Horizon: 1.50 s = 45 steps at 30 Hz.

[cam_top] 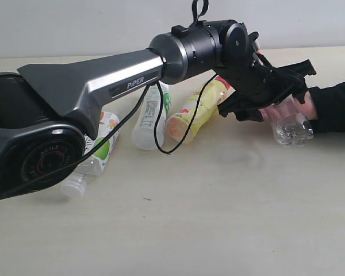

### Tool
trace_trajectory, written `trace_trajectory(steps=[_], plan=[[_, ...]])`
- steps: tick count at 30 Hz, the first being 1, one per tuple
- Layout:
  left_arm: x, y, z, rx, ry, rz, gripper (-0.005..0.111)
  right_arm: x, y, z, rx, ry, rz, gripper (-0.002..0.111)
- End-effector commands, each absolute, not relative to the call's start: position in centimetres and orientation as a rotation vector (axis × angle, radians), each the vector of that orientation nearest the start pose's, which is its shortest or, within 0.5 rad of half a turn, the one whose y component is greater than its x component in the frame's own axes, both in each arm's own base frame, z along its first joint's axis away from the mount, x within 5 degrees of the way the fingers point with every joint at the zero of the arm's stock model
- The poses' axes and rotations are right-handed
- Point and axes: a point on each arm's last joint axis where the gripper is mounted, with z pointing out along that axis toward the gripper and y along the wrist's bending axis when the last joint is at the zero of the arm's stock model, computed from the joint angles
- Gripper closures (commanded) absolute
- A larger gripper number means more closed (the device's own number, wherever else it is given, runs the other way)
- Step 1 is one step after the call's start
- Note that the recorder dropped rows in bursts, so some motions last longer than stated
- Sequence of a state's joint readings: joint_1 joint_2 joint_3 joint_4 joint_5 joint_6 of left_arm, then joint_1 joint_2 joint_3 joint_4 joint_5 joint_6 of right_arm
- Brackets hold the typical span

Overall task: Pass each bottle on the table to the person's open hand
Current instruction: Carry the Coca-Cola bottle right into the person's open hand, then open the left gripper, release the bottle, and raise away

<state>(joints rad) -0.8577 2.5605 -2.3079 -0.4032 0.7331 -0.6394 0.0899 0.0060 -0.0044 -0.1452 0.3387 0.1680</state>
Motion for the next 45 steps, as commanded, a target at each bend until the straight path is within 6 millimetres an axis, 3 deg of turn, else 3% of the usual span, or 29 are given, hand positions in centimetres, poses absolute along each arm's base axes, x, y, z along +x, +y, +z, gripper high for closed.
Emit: trace_trajectory(steps=[1, 12, 20, 25, 38, 45], plan=[[34.8, -44.4, 17.7, 0.084, 2.709, -1.067, 0.031, 5.4, 0.0, 18.4, -0.012, 1.81, 0.046, 0.108], [33.3, -43.4, 22.3, 0.342, 2.7, -1.058, 0.031, 5.4, 0.0, 18.4, -0.012, 1.81, 0.046, 0.108], [31.8, -41.1, 26.3, 0.604, 2.728, -0.856, 0.031, 5.4, 0.0, 18.4, -0.012, 1.81, 0.046, 0.108], [30.8, -39.0, 29.7, 0.823, 2.654, -0.691, 0.031, 5.4, 0.0, 18.4, -0.012, 1.81, 0.046, 0.108], [29.4, -35.2, 37.2, 0.884, 2.423, -0.532, 0.031, 5.4, 0.0, 18.4, -0.012, 1.81, 0.046, 0.108], [29.5, -34.0, 37.7, 0.898, 2.387, -0.392, 0.031, 5.4, 0.0, 18.4, -0.012, 1.81, 0.046, 0.108]])
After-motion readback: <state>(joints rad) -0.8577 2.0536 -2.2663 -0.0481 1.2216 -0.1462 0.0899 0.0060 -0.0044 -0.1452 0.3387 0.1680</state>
